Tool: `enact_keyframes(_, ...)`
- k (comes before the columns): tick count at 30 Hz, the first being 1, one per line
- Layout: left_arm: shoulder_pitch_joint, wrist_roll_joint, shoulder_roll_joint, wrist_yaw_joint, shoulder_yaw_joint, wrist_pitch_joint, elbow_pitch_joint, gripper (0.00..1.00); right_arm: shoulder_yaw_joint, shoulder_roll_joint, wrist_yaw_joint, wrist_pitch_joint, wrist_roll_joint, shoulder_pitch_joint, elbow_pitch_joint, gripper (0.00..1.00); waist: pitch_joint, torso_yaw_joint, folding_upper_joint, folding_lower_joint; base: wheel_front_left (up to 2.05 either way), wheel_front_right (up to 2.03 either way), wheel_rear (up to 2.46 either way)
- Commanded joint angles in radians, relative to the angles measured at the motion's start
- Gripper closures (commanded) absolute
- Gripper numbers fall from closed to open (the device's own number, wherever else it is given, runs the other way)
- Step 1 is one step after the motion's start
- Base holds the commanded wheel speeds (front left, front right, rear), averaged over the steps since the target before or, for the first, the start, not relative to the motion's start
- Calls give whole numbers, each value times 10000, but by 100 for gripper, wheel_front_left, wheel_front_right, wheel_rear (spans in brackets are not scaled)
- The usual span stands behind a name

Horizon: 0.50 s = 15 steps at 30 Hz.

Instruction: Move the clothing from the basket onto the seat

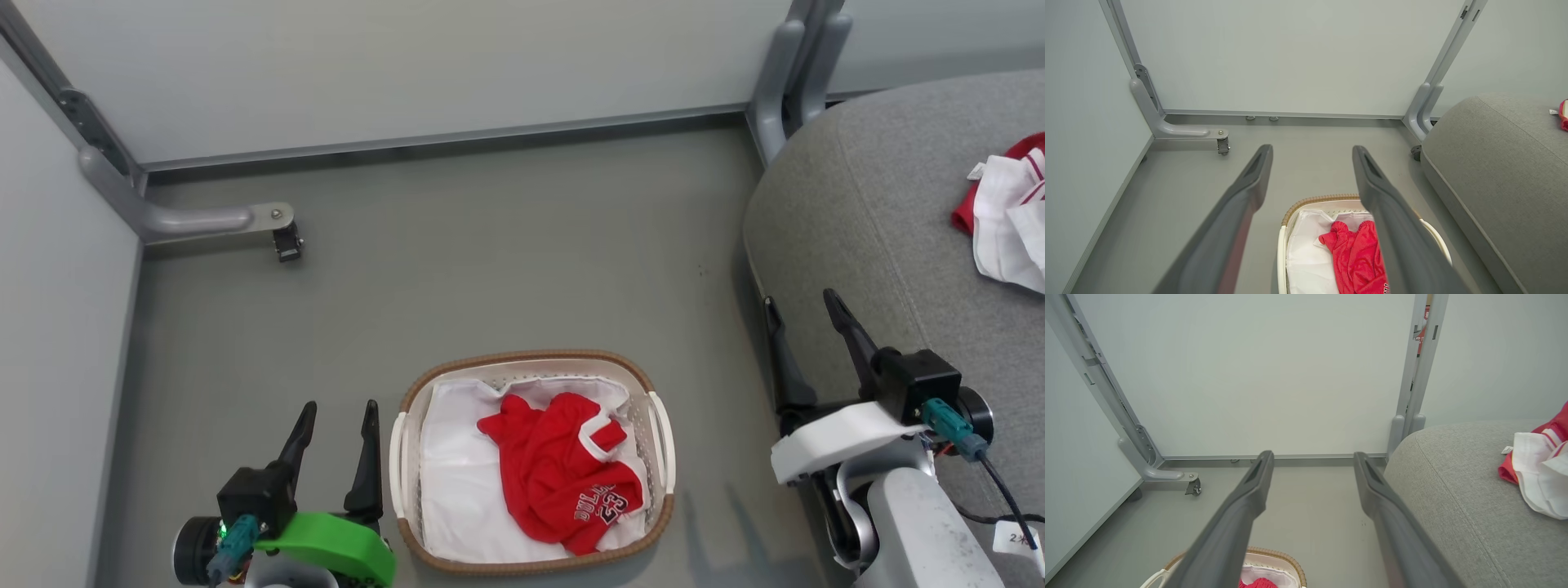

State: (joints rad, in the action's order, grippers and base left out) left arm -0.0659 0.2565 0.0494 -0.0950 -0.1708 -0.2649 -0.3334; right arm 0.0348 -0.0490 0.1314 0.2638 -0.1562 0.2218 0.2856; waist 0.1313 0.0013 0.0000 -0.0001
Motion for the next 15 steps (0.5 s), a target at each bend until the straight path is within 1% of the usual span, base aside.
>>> enact_keyframes(1, -312, 89, 31, 64, -70, 7, -105, 0, 36, -45, -14, 10, -98, 201, -118, 0, 615, -539, 0, 1, 0, 0, 0)
enact_keyframes(10, -1442, -7, 33, 22, -333, 9, -683, 0, 472, -41, -14, 10, -417, 1057, -722, 0, 1934, -1466, 0, 1, 0, 0, 0)
enact_keyframes(15, -2017, -150, 37, -44, -273, 8, -991, 0, 742, -41, -14, 10, -764, 1494, -1108, 0, 2618, -2025, 0, 1, 0, 0, 0)
